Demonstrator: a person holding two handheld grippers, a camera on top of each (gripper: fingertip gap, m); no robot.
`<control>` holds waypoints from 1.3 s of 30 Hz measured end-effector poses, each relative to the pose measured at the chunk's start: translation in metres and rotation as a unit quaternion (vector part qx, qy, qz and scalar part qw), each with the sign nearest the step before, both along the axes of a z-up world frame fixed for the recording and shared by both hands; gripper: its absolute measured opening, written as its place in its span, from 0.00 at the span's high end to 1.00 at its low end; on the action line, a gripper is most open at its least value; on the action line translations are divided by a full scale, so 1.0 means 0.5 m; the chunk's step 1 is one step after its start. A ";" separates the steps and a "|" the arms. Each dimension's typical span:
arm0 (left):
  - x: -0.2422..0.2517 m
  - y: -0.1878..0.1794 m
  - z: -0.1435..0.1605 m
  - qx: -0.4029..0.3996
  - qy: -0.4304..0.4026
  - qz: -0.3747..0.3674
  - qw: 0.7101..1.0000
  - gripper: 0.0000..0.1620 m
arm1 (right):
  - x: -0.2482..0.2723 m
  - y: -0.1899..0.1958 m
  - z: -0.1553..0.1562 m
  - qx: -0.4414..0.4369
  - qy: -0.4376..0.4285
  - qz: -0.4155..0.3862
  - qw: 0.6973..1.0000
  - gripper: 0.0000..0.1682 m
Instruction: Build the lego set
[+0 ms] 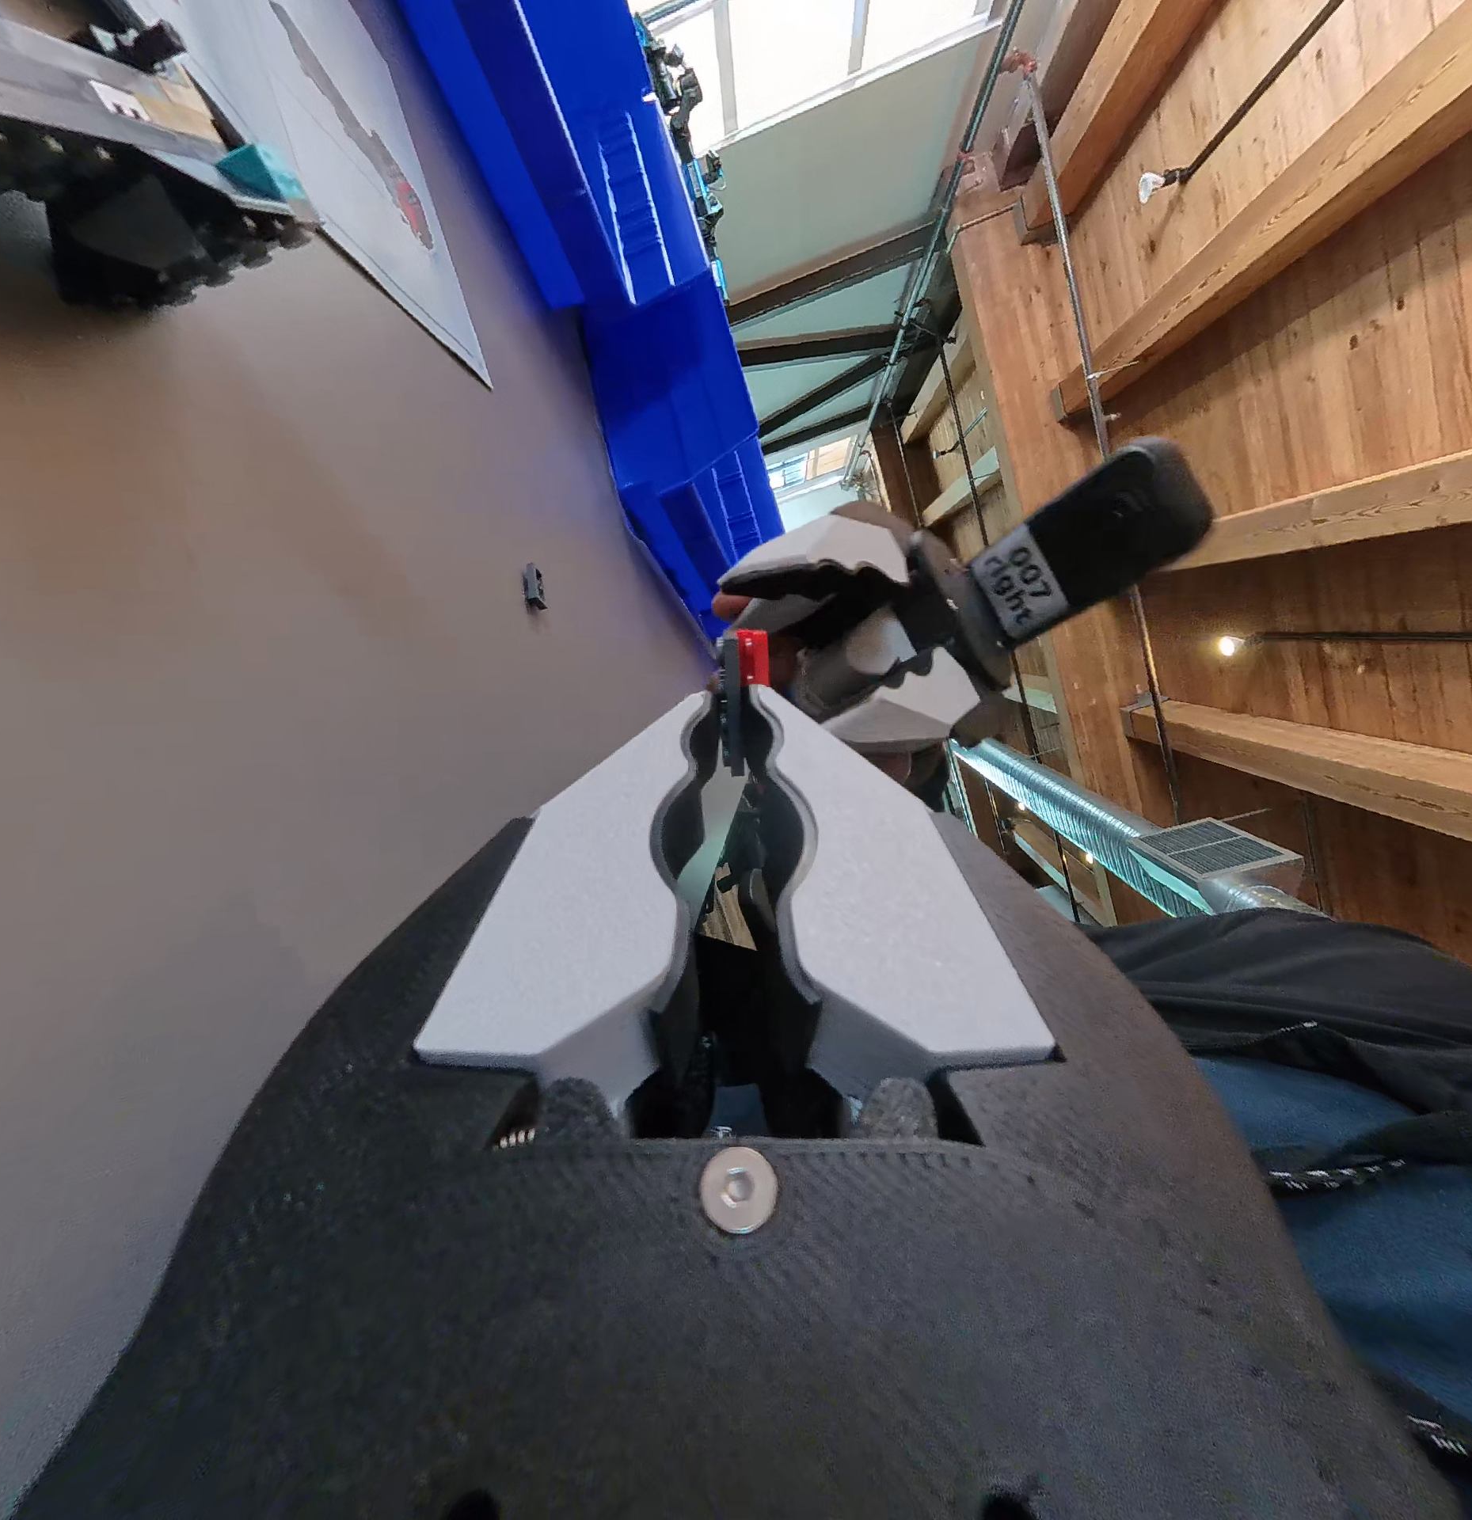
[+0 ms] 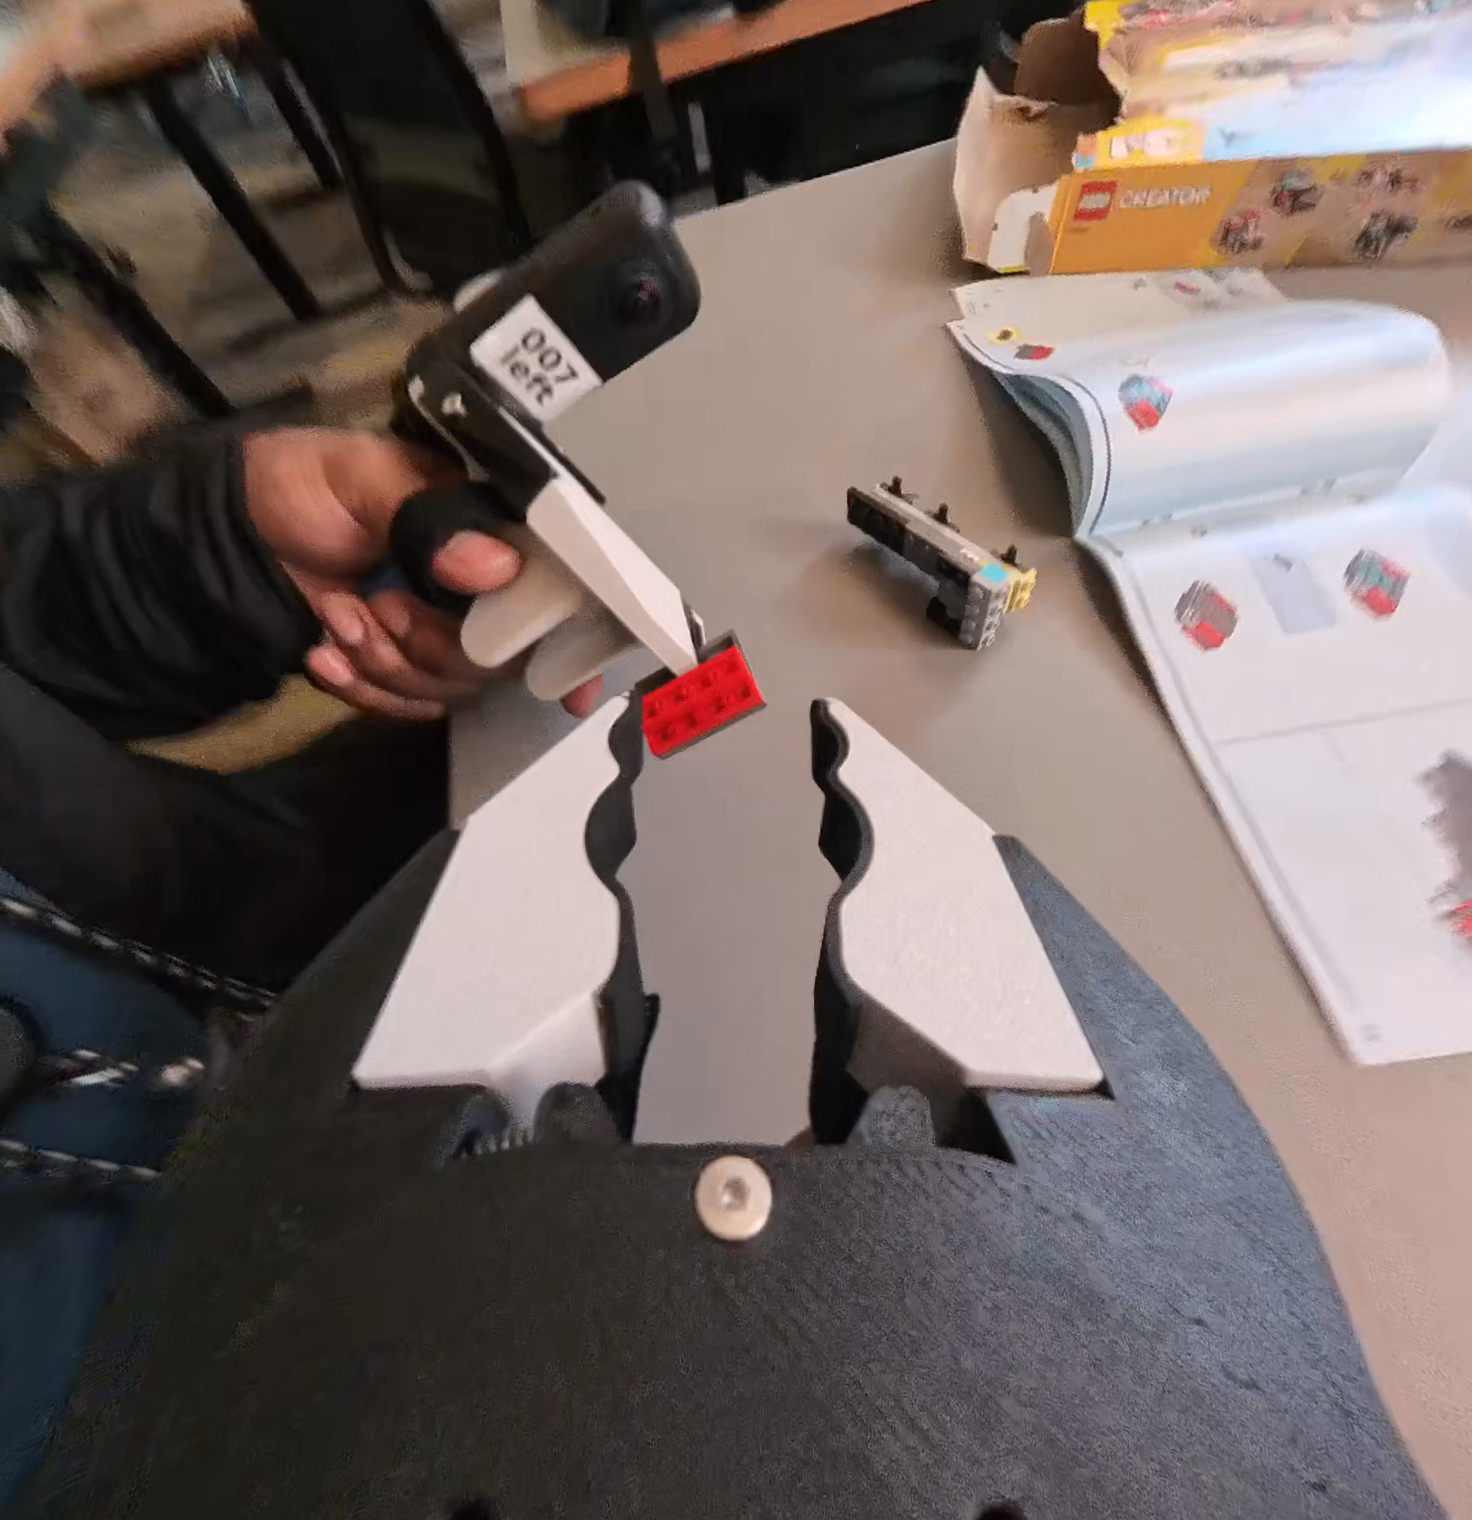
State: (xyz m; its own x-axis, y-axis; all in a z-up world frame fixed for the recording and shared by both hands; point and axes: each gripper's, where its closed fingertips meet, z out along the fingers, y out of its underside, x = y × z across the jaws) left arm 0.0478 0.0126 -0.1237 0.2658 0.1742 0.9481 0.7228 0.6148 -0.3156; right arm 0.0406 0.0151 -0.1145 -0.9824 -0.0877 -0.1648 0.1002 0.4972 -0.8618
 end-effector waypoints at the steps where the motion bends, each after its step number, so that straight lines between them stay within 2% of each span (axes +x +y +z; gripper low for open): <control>1: 0.001 0.001 0.002 0.001 0.003 -0.002 1.000 0.97 | 0.000 0.002 0.001 -0.009 -0.036 -0.011 0.999 0.75; 7: 0.007 0.009 0.012 -0.002 0.021 -0.014 1.000 0.97 | 0.005 0.007 0.010 -0.049 -0.184 -0.042 0.981 0.76; 16: 0.016 0.023 0.030 -0.002 0.049 -0.031 0.998 0.97 | 0.016 0.004 0.015 -0.060 -0.294 -0.044 0.953 0.80; 24: 0.023 0.029 0.044 -0.007 0.077 -0.041 0.996 0.97 | 0.033 0.005 0.030 -0.078 -0.335 -0.022 0.939 0.91; 33: 0.035 0.032 0.059 -0.032 0.121 -0.052 0.991 0.98 | 0.044 0.008 0.047 -0.087 -0.326 -0.008 0.941 0.92; 39: 0.040 0.034 0.072 -0.022 0.137 -0.055 0.989 0.98 | 0.050 0.009 0.060 -0.093 -0.322 -0.002 0.942 0.92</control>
State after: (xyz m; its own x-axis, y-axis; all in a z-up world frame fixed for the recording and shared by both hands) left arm 0.0679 0.0295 -0.0875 0.5308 0.1693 0.8304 0.6689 0.5180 -0.5331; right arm 0.0654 0.0195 -0.0844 -0.6845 -0.1710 -0.7087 0.6336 0.3413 -0.6943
